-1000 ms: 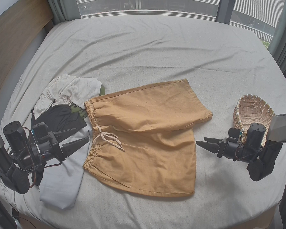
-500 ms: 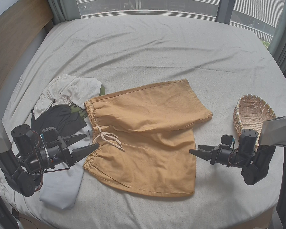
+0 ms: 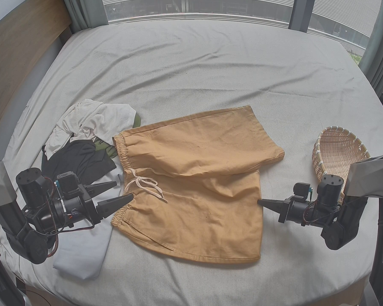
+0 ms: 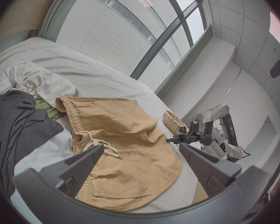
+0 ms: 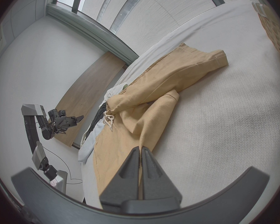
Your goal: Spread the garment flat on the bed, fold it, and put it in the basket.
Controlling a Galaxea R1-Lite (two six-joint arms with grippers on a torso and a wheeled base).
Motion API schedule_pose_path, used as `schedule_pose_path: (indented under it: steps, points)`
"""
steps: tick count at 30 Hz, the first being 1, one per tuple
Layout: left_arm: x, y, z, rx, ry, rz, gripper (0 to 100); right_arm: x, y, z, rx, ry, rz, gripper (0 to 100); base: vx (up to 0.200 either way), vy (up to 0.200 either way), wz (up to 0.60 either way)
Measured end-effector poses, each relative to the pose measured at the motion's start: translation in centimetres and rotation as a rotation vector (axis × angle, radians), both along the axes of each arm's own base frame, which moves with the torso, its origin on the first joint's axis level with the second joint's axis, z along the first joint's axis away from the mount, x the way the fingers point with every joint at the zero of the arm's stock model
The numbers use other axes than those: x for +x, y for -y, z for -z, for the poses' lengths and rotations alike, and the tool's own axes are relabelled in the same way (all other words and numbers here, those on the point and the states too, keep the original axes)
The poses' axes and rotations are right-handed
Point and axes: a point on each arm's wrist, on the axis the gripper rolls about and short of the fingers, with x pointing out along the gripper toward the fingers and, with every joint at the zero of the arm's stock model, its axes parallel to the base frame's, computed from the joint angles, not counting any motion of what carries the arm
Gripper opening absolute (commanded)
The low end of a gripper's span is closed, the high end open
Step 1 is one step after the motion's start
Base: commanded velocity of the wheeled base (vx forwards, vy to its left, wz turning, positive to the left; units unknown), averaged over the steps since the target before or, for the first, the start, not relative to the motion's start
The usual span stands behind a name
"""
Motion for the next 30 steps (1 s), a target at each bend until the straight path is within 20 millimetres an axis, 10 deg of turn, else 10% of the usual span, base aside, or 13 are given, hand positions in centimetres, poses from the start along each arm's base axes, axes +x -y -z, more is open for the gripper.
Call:
schedule_pose_path:
  steps: [13, 30]
  points:
    - [-0.1, 0.0, 0.1, -0.001, -0.005, 0.0, 100, -1.8, 0.9, -2.3, 0.004, 0.024, 0.015, 0, 0.0, 0.0, 0.0]
    - [-0.4, 0.3, 0.3, 0.0, -0.021, 0.011, 100, -0.3, -4.2, -2.0, 0.02, 0.09, -0.126, 0, 0.0, 0.0, 0.0]
